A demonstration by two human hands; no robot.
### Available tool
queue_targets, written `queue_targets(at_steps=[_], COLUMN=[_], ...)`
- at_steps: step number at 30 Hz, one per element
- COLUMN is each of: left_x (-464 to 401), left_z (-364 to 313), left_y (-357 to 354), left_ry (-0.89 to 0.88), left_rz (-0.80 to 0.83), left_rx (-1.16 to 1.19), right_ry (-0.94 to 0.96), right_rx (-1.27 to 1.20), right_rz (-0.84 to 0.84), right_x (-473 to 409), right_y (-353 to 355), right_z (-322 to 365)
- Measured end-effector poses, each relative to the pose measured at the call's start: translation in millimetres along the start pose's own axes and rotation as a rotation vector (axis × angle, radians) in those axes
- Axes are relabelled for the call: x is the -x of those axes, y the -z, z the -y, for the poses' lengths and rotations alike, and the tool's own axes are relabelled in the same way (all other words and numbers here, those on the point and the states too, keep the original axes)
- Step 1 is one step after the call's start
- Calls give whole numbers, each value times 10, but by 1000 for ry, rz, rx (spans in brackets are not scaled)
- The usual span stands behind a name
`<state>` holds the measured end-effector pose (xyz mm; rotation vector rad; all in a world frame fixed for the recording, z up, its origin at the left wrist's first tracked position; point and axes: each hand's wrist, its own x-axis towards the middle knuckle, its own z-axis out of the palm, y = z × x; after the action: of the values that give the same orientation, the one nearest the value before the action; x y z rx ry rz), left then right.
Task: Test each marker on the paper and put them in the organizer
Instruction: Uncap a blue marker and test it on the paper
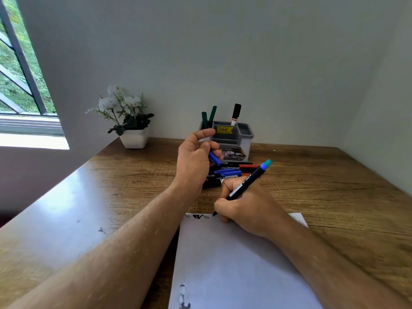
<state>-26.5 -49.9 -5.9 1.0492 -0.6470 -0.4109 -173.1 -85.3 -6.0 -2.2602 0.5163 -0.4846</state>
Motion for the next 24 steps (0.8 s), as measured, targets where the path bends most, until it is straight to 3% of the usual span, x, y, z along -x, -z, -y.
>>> queue_targets(at_steps=[24], left_x=[-18], left_z=[24], left_y=[18], left_ry=[-6], left_rz=[12], left_rx=[-2], right_ry=[15], right_rx=[-5], right_rz=[-27], right_x=[-23], right_y=[-11], right_z=[-27])
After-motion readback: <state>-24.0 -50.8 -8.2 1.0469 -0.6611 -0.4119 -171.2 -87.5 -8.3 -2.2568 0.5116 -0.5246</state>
